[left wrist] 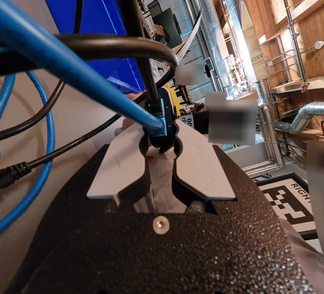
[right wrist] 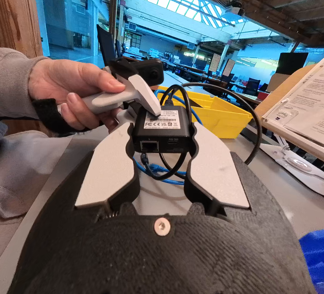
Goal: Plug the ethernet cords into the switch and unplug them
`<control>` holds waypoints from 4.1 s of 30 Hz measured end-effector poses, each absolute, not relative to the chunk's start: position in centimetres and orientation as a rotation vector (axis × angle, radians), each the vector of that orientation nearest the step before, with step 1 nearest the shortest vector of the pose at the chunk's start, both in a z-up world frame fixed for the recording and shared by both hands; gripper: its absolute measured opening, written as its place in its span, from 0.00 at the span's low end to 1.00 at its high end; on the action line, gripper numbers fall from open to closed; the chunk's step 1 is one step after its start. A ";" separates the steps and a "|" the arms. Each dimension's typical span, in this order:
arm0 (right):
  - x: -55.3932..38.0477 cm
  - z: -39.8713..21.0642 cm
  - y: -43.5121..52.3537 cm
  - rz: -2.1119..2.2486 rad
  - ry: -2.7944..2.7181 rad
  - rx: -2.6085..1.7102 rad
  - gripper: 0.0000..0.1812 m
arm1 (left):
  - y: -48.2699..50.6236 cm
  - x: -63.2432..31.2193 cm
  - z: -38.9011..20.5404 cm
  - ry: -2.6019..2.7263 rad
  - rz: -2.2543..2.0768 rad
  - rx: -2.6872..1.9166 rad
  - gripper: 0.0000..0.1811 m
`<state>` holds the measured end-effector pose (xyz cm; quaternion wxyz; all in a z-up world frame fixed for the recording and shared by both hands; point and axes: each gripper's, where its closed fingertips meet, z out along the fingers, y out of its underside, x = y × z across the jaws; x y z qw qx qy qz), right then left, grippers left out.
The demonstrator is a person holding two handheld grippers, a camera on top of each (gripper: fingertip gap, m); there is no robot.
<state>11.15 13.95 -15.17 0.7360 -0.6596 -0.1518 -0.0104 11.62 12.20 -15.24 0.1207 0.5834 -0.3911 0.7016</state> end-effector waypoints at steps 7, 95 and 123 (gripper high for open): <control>11.3 -15.9 14.5 0.050 -0.272 -1.494 0.34 | 12.7 11.8 -15.9 -1.153 2.057 1.727 0.14; 6.3 -15.9 15.3 -0.087 -0.641 -1.528 0.29 | 13.0 6.0 -18.4 -1.642 1.649 1.330 0.13; 7.6 -16.4 14.3 -0.109 -0.640 -1.553 0.35 | 13.6 5.5 -18.8 -1.692 1.520 1.160 0.13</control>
